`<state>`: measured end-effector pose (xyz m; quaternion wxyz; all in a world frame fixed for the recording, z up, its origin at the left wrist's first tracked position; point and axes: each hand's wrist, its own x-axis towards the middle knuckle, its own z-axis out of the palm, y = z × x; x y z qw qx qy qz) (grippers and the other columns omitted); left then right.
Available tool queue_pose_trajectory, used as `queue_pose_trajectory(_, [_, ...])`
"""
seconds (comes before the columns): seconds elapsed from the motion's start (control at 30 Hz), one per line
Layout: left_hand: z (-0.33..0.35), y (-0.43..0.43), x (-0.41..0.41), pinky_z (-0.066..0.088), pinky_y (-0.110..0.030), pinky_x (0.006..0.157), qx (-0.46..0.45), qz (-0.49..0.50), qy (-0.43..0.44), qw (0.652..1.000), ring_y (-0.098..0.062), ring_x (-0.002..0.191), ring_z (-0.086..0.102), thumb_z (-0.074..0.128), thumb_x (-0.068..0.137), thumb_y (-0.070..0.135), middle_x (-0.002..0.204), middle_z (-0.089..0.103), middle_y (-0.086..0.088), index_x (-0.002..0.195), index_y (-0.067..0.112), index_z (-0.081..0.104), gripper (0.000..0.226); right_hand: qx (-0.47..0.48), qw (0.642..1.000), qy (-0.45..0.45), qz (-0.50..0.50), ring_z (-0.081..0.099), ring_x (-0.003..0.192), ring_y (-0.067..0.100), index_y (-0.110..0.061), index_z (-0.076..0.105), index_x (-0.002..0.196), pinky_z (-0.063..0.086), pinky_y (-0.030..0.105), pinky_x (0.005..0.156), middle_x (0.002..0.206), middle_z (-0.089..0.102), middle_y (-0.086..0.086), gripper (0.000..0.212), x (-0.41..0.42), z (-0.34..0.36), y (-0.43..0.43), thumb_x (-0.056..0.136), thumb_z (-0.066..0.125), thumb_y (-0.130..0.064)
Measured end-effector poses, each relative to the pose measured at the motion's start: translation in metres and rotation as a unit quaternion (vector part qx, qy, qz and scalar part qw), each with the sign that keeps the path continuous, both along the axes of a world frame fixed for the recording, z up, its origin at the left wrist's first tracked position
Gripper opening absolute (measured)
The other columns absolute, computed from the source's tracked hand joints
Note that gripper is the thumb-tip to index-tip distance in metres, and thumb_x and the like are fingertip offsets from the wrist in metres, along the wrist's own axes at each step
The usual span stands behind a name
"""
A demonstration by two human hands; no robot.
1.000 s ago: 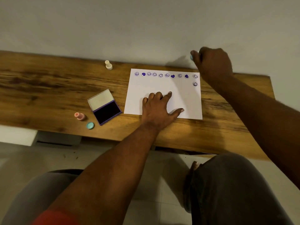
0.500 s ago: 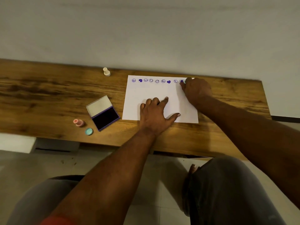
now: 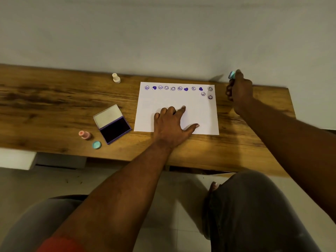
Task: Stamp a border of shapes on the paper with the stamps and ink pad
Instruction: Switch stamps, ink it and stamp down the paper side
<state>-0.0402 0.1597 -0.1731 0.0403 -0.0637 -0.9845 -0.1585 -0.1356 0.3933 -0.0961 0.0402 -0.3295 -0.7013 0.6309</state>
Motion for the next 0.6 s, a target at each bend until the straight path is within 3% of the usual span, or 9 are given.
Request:
queue_pose_trajectory(0.33, [0.01, -0.005, 0.006, 0.041, -0.049, 0.111, 0.074, -0.01, 0.021, 0.997, -0.026, 0.132, 0.055, 0.052, 0.091, 0.082, 0.147, 0.06, -0.004, 0.16, 0.025, 0.042, 0.09, 0.083, 0.993, 0.04, 0.077, 0.057, 0.063, 0.009, -0.012, 0.075, 0.095, 0.047, 0.026, 0.063, 0.075, 0.068, -0.003, 0.036, 0.016, -0.008, -0.012, 0.1, 0.061, -0.045])
queue_pose_trajectory(0.47, [0.015, -0.007, 0.012, 0.045, -0.044, 0.101, 0.128, -0.01, 0.061, 0.99, -0.022, 0.118, 0.059, 0.062, 0.094, 0.07, 0.131, 0.066, -0.003, 0.153, 0.023, 0.053, 0.076, 0.108, 0.985, 0.057, 0.118, 0.063, 0.071, 0.014, -0.014, 0.078, 0.105, 0.053, 0.035, 0.066, 0.077, 0.069, -0.003, 0.032, 0.02, -0.006, -0.026, 0.094, 0.071, -0.043])
queue_pose_trajectory(0.6, [0.019, -0.019, 0.031, 0.04, -0.036, 0.092, 0.213, 0.05, 0.118, 0.969, -0.019, 0.108, 0.059, 0.069, 0.093, 0.061, 0.115, 0.069, -0.001, 0.142, 0.022, 0.064, 0.062, 0.187, 0.962, 0.073, 0.186, 0.072, 0.093, 0.015, -0.018, 0.073, 0.125, 0.06, 0.036, 0.089, 0.106, 0.077, 0.002, 0.037, 0.027, -0.006, -0.053, 0.093, 0.074, -0.037])
